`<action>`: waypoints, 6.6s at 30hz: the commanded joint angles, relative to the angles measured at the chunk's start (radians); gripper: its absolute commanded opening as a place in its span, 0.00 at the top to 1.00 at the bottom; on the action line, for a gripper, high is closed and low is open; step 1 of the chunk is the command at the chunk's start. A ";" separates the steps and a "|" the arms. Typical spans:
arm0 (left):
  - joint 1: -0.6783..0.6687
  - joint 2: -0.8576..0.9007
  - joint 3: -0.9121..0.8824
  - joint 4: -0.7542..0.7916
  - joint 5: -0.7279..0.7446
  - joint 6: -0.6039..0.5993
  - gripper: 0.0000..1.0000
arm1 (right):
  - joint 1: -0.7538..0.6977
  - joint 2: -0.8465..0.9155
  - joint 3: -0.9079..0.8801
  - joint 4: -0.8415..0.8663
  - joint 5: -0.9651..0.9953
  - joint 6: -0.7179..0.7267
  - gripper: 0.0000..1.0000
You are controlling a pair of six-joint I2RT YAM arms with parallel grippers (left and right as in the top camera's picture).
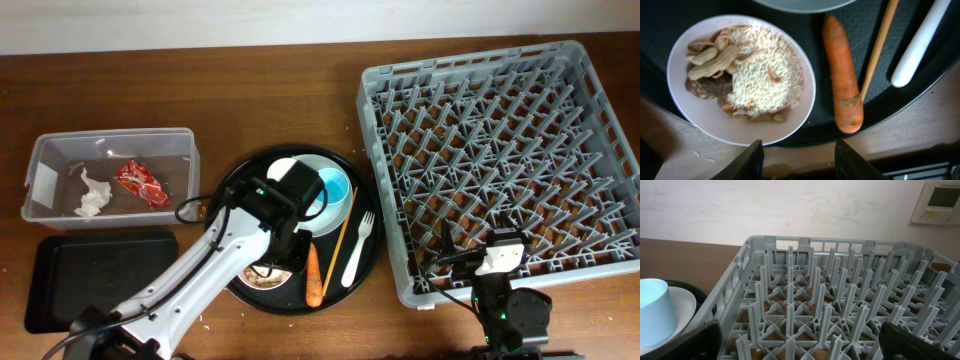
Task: Sort waste into correct bins and load items into the dishwasher rack
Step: 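Lift the pink bowl with the left gripper over the black tray, then tip the pink bowl with the left gripper to dump food onto the black tray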
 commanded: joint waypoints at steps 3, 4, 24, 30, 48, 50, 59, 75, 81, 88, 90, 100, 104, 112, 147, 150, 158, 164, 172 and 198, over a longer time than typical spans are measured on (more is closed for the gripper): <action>-0.064 -0.024 0.006 0.025 0.003 -0.028 0.55 | 0.005 -0.006 -0.005 -0.005 0.008 0.006 0.01; -0.072 -0.024 -0.003 0.045 0.003 -0.043 0.55 | 0.005 -0.006 -0.005 -0.005 0.008 0.006 0.01; -0.080 -0.024 -0.245 0.372 -0.122 -0.164 0.64 | 0.005 -0.006 -0.005 -0.005 0.008 0.006 0.01; -0.080 -0.024 -0.301 0.442 -0.121 -0.183 0.68 | 0.005 -0.006 -0.005 -0.005 0.008 0.006 0.01; -0.080 -0.030 -0.301 0.472 -0.122 -0.182 0.99 | 0.005 -0.006 -0.005 -0.005 0.008 0.006 0.01; -0.080 -0.049 -0.268 0.448 -0.141 -0.182 0.99 | 0.005 -0.006 -0.005 -0.005 0.008 0.006 0.01; 0.027 -0.125 -0.063 0.179 -0.251 -0.177 1.00 | 0.005 -0.006 -0.005 -0.005 0.008 0.006 0.01; 0.768 -0.275 -0.050 0.127 -0.048 0.042 1.00 | 0.005 -0.006 -0.005 -0.005 0.008 0.006 0.01; 0.973 -0.275 -0.054 0.156 -0.027 0.076 1.00 | 0.005 -0.006 -0.005 -0.005 0.008 0.006 0.01; 1.214 -0.275 -0.114 0.262 0.189 0.130 1.00 | 0.005 -0.006 -0.005 -0.005 0.008 0.006 0.01; 1.271 -0.275 -0.132 0.286 0.240 0.143 1.00 | 0.005 -0.006 -0.005 -0.005 0.008 0.006 0.01; 1.627 -0.275 -0.317 0.441 0.740 0.258 1.00 | 0.005 -0.006 -0.005 -0.005 0.008 0.006 0.01; 1.655 -0.275 -0.317 0.387 0.706 0.377 1.00 | 0.005 -0.006 -0.005 -0.005 0.008 0.006 0.01; 1.698 -0.275 -0.319 0.394 0.832 0.455 1.00 | 0.005 -0.006 -0.005 -0.005 0.008 0.006 0.01; 1.951 -0.274 -0.477 0.442 1.499 0.650 1.00 | 0.005 -0.006 -0.005 -0.005 0.008 0.006 0.01; 1.951 -0.271 -0.477 0.455 1.497 0.664 1.00 | 0.005 -0.006 -0.005 -0.005 0.008 0.006 0.01; 1.951 -0.252 -0.477 0.514 1.513 0.637 1.00 | 0.005 -0.006 -0.005 -0.005 0.008 0.006 0.01; 1.951 -0.246 -0.477 0.499 1.540 0.554 1.00 | 0.005 -0.006 -0.005 -0.005 0.008 0.006 0.01; 1.951 -0.251 -0.476 0.496 1.540 0.638 1.00 | 0.005 -0.006 -0.005 -0.005 0.008 0.006 0.01; 1.862 -0.255 -0.431 0.523 1.155 0.415 0.96 | 0.005 -0.006 -0.005 -0.005 0.008 0.006 0.01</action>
